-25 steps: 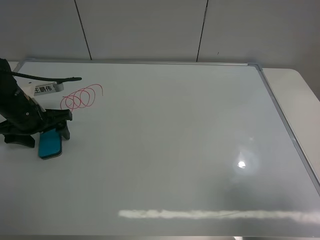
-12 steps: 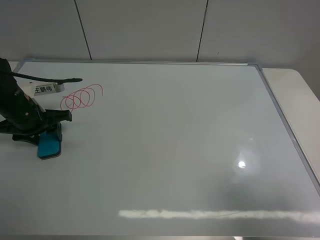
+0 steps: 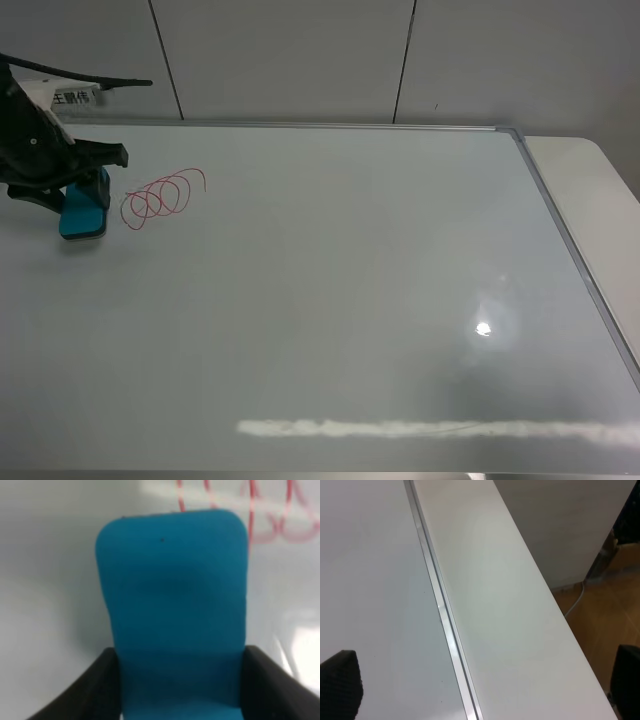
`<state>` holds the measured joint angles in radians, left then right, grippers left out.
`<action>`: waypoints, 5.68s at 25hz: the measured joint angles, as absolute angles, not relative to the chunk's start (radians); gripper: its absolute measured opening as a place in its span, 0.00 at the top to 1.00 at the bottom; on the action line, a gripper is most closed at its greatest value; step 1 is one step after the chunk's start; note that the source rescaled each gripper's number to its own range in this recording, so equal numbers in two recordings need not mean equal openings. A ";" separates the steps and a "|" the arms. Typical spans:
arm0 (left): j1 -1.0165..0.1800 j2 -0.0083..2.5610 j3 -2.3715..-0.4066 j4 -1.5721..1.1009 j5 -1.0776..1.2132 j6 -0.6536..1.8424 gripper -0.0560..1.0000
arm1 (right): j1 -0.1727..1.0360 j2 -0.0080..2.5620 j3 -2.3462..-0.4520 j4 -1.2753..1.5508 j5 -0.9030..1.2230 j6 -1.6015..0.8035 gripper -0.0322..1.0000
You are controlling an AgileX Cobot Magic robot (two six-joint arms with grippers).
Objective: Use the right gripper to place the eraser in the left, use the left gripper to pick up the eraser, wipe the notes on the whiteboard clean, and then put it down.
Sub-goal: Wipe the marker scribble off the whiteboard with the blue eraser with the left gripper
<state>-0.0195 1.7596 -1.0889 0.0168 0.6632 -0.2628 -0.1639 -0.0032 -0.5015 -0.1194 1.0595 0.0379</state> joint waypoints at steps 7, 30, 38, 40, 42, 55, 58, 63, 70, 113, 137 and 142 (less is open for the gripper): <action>0.043 1.907 -1.285 0.017 0.766 -0.157 0.93 | -0.164 -0.003 -0.501 -0.119 1.060 0.038 0.00; -0.004 2.137 -1.454 -0.007 0.784 -0.023 0.93 | -0.164 -0.003 -0.501 -0.119 1.060 0.038 0.00; -0.186 2.140 -1.455 -0.035 0.793 -0.023 0.93 | -0.164 -0.003 -0.501 -0.119 1.060 0.038 0.00; -0.273 2.144 -1.455 -0.062 0.794 -0.023 0.93 | -0.164 -0.003 -0.501 -0.119 1.060 0.038 0.00; -0.322 2.144 -1.455 -0.083 0.795 -0.023 0.93 | -0.164 -0.003 -0.501 -0.119 1.060 0.038 0.00; -0.196 2.149 -1.469 -0.127 0.793 -0.022 0.93 | -0.164 -0.003 -0.501 -0.119 1.060 0.038 0.00; -0.078 2.155 -1.502 -0.111 0.803 -0.022 0.93 | -0.164 -0.003 -0.501 -0.119 1.060 0.038 0.00; 0.074 2.156 -1.539 -0.069 0.826 -0.022 0.93 | -0.164 -0.003 -0.501 -0.119 1.060 0.038 0.00; 0.143 2.161 -1.540 -0.078 0.827 -0.022 0.93 | -0.164 -0.003 -0.501 -0.119 1.060 0.038 0.00; -0.311 2.482 -2.096 -0.100 1.140 -0.026 0.93 | -0.164 -0.003 -0.501 -0.119 1.060 0.038 0.00; 0.130 1.971 -1.106 -0.181 0.625 -0.131 0.93 | -0.164 -0.003 -0.501 -0.119 1.060 0.038 0.00; 0.107 1.952 -1.081 -0.152 0.599 -0.135 0.93 | -0.164 -0.003 -0.501 -0.119 1.060 0.038 0.00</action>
